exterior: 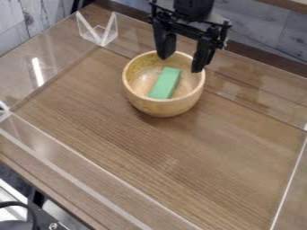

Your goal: Move green stick from inside the wooden bowl to the table next to it

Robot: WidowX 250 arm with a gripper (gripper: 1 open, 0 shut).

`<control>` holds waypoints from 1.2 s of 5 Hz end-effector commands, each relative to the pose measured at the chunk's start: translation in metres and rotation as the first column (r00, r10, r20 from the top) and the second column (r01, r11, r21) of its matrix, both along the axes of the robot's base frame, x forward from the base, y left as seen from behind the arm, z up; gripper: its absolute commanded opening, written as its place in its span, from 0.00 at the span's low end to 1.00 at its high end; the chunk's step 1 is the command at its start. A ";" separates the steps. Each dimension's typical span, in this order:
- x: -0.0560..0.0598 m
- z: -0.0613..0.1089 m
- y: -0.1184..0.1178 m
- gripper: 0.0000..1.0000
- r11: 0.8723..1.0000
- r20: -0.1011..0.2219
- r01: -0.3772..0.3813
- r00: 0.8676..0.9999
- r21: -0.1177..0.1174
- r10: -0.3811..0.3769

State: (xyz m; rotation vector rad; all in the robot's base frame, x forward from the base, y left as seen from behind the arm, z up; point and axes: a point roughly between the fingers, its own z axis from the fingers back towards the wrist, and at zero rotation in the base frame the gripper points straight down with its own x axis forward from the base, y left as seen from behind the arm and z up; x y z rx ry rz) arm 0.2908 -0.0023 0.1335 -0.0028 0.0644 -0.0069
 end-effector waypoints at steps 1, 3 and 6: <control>0.000 -0.009 0.005 1.00 1.000 -0.002 0.008 1.000 0.007 -0.008; 0.003 -0.023 0.019 1.00 0.999 0.030 0.029 0.999 0.033 -0.030; 0.003 -0.034 0.027 1.00 0.999 0.046 0.026 0.999 0.043 -0.028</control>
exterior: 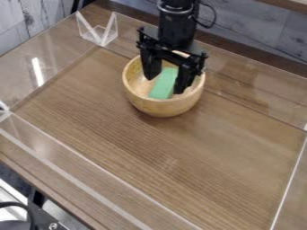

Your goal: Move green stick from inside the wooden bowl to the table next to it

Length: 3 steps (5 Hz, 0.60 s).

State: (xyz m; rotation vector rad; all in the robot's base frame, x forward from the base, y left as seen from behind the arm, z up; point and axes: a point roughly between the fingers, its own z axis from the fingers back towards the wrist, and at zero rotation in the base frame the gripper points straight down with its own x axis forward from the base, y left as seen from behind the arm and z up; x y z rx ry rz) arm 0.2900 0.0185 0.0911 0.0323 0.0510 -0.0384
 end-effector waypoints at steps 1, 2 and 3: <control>0.004 0.005 0.007 1.00 1.000 0.036 -0.007 0.999 0.010 0.007; 0.004 0.001 0.009 1.00 1.000 0.039 -0.008 0.999 0.013 0.008; 0.005 -0.003 0.009 1.00 1.000 0.040 -0.010 0.999 0.017 0.010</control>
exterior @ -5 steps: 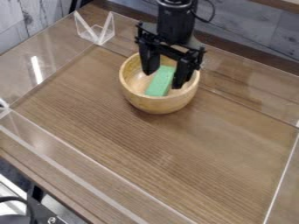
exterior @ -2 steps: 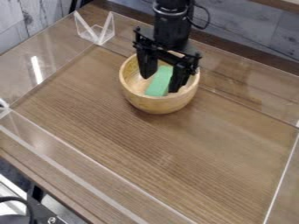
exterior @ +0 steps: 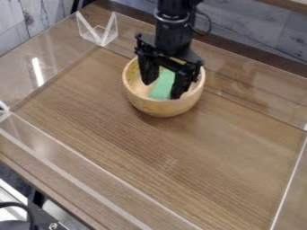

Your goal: Move green stick from inside the wooden bowl to the table next to it

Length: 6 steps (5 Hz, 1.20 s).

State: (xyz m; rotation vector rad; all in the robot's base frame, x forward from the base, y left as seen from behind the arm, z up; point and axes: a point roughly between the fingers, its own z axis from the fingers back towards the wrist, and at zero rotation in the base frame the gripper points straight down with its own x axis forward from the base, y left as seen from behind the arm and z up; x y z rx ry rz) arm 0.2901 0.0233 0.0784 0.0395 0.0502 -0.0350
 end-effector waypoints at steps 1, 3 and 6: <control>0.005 0.005 0.005 1.00 1.000 0.040 -0.011 0.999 0.014 0.010; 0.007 -0.004 0.006 1.00 1.000 0.041 -0.020 0.999 0.021 0.019; 0.008 -0.021 0.008 1.00 0.999 0.038 -0.030 0.999 0.034 0.029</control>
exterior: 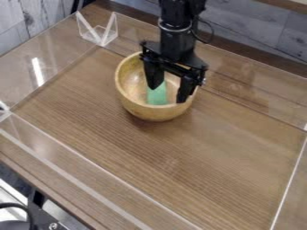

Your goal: Move green stick from inside the wooden bowl to the table next to it

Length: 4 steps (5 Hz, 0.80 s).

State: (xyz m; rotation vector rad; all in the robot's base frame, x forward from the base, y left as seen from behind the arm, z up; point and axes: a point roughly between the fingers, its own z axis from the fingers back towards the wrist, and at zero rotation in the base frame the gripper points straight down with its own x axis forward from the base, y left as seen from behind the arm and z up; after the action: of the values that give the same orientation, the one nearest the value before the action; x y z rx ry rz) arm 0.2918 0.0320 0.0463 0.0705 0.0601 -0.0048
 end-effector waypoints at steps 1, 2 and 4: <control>0.007 0.004 0.000 1.00 1.000 0.044 0.001 0.999 0.011 -0.001; 0.008 0.000 0.000 1.00 1.000 0.047 0.001 0.999 0.014 -0.001; 0.009 -0.009 0.000 1.00 1.000 0.052 -0.001 0.999 0.021 0.000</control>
State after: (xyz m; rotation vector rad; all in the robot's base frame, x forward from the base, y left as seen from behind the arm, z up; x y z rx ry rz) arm 0.3007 0.0322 0.0390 0.0891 0.0101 0.0010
